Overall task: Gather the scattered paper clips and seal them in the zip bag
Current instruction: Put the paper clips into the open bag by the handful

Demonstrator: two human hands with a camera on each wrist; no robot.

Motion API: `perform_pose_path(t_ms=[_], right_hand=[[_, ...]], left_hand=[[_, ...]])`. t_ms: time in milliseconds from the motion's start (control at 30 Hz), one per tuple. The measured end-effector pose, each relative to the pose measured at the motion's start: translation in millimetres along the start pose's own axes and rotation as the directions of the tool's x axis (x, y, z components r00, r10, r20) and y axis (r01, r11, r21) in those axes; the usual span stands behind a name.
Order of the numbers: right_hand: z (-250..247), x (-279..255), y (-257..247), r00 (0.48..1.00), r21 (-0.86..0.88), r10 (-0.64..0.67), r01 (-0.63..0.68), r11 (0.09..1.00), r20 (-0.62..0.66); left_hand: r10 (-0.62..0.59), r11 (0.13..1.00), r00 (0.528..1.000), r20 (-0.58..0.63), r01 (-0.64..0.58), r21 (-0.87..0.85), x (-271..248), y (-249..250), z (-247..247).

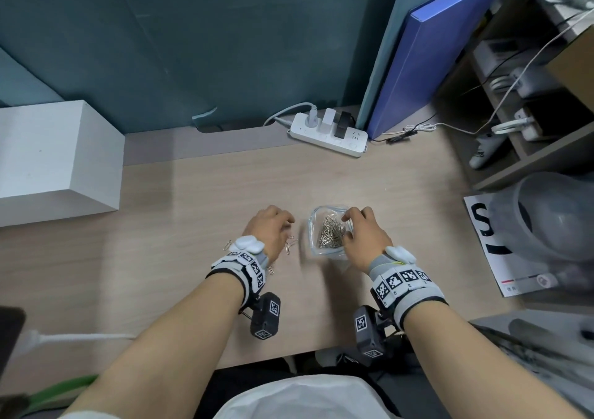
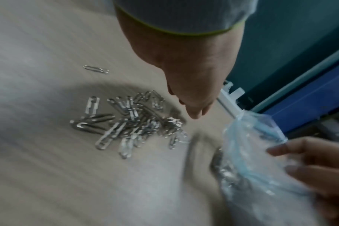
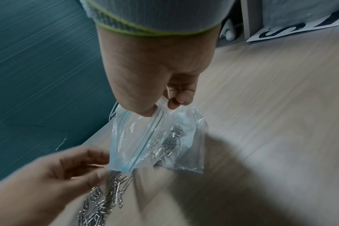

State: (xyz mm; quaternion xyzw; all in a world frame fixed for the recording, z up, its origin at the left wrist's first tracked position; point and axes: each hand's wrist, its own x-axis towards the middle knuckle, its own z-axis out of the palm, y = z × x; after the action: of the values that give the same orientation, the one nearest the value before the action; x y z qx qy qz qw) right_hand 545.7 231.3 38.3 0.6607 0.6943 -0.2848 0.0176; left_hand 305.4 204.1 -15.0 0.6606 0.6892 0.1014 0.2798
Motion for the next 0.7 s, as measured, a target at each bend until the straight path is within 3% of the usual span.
perform_pose_path(t_ms=[100,300,500,633,700], right_hand=[[1,0,3,1.0,-0.006,-0.006,0.006,1.0,0.006],[4,2,6,1.0,-0.025,-0.005,0.005,1.0,0.009],[8,5,-2,1.0,-0.018,-0.025,0.025,1.0,0.003],[8,8,-6,0.999,-0.027,-0.041,0.041,0.999,0.014],[7,8,-6,0.999,-0.029,-0.038,0.039,0.999,0.013]], left_hand=[[0.067,0.991,0.997,0.042,-0.071,0.115,-1,0,11],[0.137,0.971,0.991,-0.012,-0.132,0.2,-2,3,23],[0.079,0.971,0.996,0.036,-0.085,0.223,-20,-27,8],[-0.001,0.99,0.992,-0.126,0.018,0.137,-25,-37,-2],[-0.045,0.992,0.992,-0.118,0.059,0.113,-23,-39,-2]])
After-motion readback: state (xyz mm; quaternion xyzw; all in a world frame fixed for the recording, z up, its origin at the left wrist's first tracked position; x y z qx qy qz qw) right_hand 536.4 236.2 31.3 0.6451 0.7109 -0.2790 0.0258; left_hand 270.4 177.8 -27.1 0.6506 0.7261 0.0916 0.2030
